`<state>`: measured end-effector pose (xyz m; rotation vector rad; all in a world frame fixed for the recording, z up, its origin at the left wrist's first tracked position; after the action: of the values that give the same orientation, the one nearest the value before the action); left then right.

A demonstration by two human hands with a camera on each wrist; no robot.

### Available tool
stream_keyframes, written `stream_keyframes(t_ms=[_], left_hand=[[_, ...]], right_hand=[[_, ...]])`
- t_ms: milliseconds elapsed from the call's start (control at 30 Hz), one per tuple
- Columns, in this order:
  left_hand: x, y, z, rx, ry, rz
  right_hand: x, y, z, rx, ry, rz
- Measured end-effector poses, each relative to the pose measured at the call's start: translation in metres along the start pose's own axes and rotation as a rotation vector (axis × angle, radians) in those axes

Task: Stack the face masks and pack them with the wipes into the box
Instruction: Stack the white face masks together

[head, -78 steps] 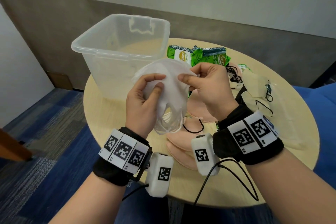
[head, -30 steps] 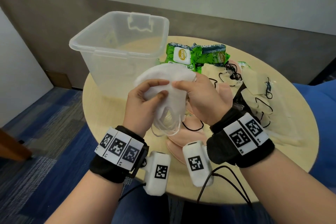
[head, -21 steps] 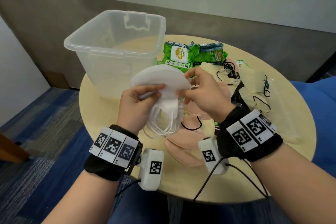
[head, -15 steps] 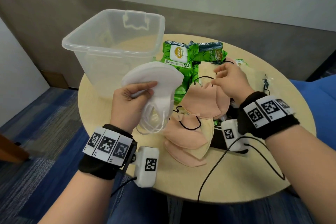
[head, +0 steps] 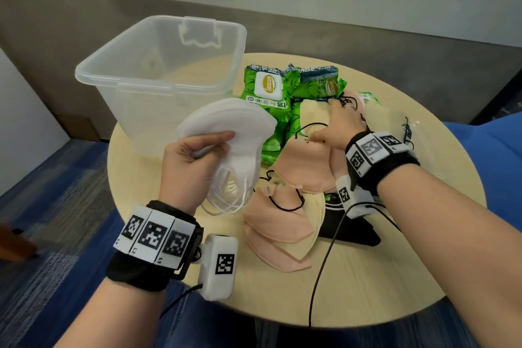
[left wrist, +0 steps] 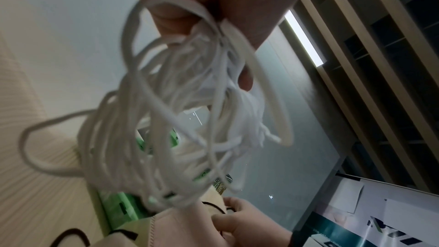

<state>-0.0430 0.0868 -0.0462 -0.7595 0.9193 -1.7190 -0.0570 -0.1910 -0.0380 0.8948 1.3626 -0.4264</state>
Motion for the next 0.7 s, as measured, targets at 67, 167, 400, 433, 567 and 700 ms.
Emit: stream_keyframes(t_ms=[67,167,400,433,567,700], left_hand=[[0.001,0.002,0.001,-0.004,0.001,0.001],[0.003,0.005,0.001,-0.011,-0.005,0.004],[0.005,0.007,0.001,-0.005,-0.008,0.008],[0.005,0.007,0.001,-0.003,-0.007,0.011],[0.004,0.007,0.000,-0.006,-0.008,0.019],[0.002,0.007,-0.001,-0.014,-0.017,0.015]], right_hand=[[-0.002,0.000,0.002,-0.020,-0.017,0.060],[-0.004,-0.001,-0.006,-0.068,-0.030,0.188],[-0.007,0.014,-0.050,-0.363,0.113,0.326],[-0.005,0.017,-0.055,-0.403,0.170,0.309],[0.000,0.026,-0.069,-0.460,0.313,0.256],[-0.004,0.024,-0.066,-0.436,0.292,0.355]])
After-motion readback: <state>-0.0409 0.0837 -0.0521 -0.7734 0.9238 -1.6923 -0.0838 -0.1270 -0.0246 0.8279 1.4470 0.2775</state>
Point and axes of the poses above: each hand's wrist, its own z-axis towards the middle knuckle, its own x-axis out of the palm, y = z × x, the point moved 2 cm from there along z, towards the middle knuckle, and after that the axes turned 11 degrees about x, right-handed, at the moved point
